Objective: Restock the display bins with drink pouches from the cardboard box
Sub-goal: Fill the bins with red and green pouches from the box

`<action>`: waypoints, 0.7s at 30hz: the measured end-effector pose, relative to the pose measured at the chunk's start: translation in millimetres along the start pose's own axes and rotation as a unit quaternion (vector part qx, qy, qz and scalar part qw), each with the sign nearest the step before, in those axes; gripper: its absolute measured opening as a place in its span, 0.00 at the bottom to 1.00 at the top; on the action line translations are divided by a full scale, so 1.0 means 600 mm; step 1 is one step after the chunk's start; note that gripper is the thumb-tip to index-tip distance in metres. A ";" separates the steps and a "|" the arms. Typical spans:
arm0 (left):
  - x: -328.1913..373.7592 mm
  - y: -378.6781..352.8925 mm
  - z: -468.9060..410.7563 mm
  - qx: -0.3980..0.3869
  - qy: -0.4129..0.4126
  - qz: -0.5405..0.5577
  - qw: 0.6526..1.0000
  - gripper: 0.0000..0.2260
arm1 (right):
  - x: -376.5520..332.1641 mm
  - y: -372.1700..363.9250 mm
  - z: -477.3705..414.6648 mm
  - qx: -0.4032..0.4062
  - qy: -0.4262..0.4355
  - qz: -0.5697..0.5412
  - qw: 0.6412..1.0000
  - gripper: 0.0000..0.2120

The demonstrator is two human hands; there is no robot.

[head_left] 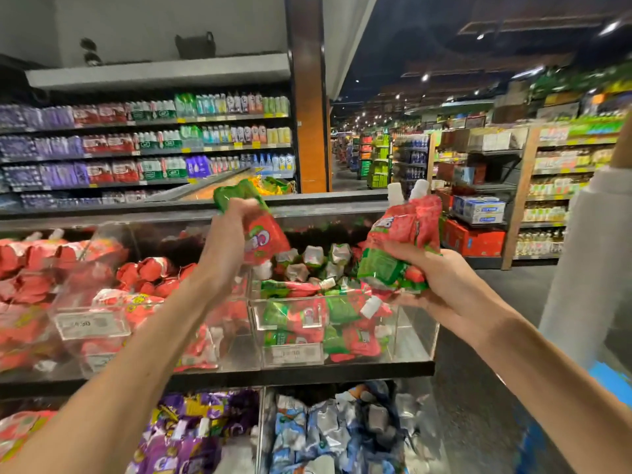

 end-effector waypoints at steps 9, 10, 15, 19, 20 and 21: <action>-0.031 -0.074 -0.088 -0.159 -0.195 -0.508 0.824 0.25 | 0.001 0.013 -0.033 -0.014 -0.014 0.001 1.000 0.15; -0.036 -0.086 -0.092 -0.174 -0.202 -0.545 0.795 0.25 | 0.002 0.016 -0.035 -0.015 -0.013 0.002 1.000 0.15; -0.066 -0.118 -0.102 -0.298 -0.190 -0.621 0.700 0.31 | -0.004 0.028 -0.035 -0.023 -0.008 0.004 1.000 0.14; -0.072 -0.101 -0.102 -0.347 -0.091 -0.547 0.756 0.26 | -0.002 0.034 -0.031 -0.018 -0.006 0.005 1.000 0.13; -0.072 -0.095 -0.102 -0.359 -0.073 -0.536 0.761 0.25 | -0.001 0.035 -0.032 -0.015 -0.007 0.006 1.000 0.13; -0.071 -0.092 -0.102 -0.366 -0.071 -0.537 0.756 0.21 | 0.000 0.034 -0.032 -0.012 -0.009 0.006 1.000 0.13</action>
Point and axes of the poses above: each hand's wrist, its own z-axis away from the middle knuckle, its own y-axis out of the back of the hand, x = y × z, the point moved 3 cm from there along -z, towards the middle knuckle, and after that the axes turned 6 degrees about -z, right-handed, at the moved point
